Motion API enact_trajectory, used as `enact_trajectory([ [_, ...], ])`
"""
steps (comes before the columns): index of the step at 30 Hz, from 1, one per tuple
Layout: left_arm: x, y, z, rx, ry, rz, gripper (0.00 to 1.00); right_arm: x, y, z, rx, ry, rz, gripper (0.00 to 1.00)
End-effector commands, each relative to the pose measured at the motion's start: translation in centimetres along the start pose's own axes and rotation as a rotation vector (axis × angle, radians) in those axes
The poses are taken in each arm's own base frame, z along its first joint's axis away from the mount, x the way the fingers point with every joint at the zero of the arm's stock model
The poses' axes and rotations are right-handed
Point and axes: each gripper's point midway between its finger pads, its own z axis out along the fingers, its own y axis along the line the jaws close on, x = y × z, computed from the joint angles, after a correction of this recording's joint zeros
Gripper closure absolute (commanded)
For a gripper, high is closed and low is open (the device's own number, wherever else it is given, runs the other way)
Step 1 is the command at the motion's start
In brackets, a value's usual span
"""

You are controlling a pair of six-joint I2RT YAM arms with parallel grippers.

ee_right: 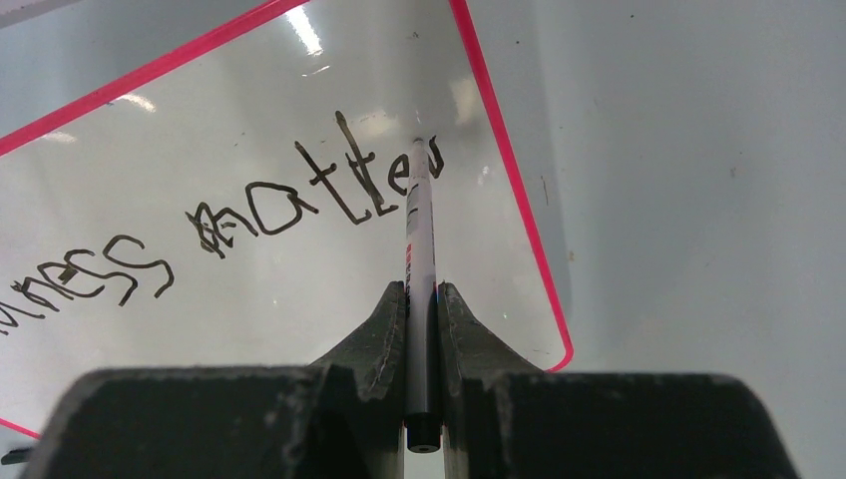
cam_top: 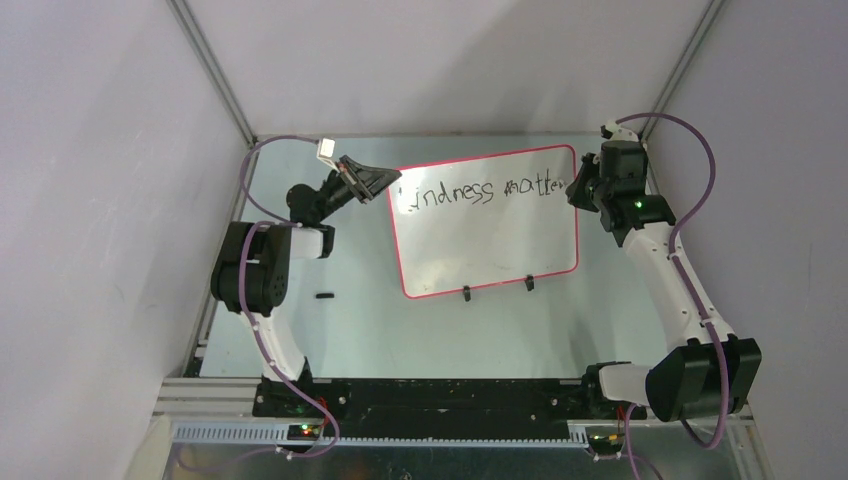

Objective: Write a sentence on the whiteboard

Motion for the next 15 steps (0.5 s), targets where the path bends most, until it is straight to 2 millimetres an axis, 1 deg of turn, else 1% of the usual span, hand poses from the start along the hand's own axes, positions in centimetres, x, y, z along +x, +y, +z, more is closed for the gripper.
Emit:
enact_trajectory([
  [1,-1.8,-1.0,-0.2,0.037,-0.029,0.112,1.0,-1.9,0.4,-0.4,-0.009,-0.047,0.001,1.0],
  [15,-1.7,-1.0,-0.2,0.039,-0.029,0.113,1.0,-0.3,-0.4,-0.6,0.024,-0.005,-0.007,1.0],
])
